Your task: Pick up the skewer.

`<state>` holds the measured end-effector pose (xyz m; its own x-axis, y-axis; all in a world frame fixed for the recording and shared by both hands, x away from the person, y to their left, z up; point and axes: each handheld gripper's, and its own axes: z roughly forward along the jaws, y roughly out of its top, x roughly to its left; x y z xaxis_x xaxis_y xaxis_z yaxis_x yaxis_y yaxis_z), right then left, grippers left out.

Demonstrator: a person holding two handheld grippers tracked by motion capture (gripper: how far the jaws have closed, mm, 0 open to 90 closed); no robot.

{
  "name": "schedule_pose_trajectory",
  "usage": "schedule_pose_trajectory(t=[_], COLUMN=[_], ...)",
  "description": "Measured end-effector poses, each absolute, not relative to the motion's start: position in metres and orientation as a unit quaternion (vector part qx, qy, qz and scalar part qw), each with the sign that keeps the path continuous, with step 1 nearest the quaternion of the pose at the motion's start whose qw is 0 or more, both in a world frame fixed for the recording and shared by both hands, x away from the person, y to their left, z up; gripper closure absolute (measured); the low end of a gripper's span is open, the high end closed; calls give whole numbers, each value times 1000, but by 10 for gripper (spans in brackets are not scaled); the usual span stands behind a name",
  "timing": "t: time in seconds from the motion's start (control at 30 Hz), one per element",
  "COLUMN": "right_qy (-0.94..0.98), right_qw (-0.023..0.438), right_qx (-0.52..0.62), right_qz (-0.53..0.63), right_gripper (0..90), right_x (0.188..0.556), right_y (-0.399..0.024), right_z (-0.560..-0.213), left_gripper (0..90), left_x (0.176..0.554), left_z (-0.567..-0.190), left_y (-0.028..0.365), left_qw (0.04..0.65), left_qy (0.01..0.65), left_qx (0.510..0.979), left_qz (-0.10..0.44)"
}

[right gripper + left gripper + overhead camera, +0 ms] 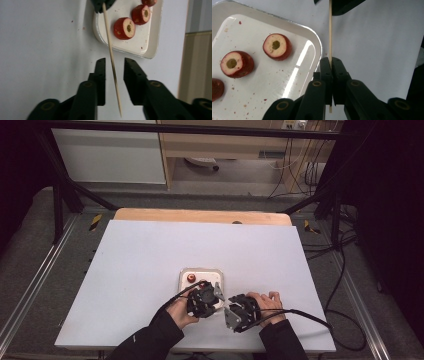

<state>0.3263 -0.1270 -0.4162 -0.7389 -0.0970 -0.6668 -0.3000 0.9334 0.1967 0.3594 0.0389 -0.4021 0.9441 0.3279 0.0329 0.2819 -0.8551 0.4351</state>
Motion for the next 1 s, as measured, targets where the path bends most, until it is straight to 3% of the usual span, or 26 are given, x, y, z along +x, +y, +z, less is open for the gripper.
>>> schedule_pose_trajectory(t=[0.03,0.13,0.17,0.57,0.67,1.0], right_qy=[919,918,915,888,880,857], right_qw=[346,337,326,219,180,137], right_qx=[-73,-37,4,224,269,335], right_qz=[174,207,239,336,348,368], right_gripper=[579,516,449,181,138,96], right_x=[328,330,332,350,355,364], right_y=[-131,-138,-145,-179,-179,-175], right_z=[-414,-412,-410,-406,-406,-404], left_gripper=[882,882,881,880,880,880], left_x=[359,360,360,350,347,336], left_z=[-403,-403,-403,-402,-403,-405], left_y=[41,51,54,100,111,148], left_qw=[221,223,226,276,292,349], left_qy=[162,170,173,211,222,266], left_qx=[960,958,957,933,925,888], left_qz=[55,61,61,96,104,136])
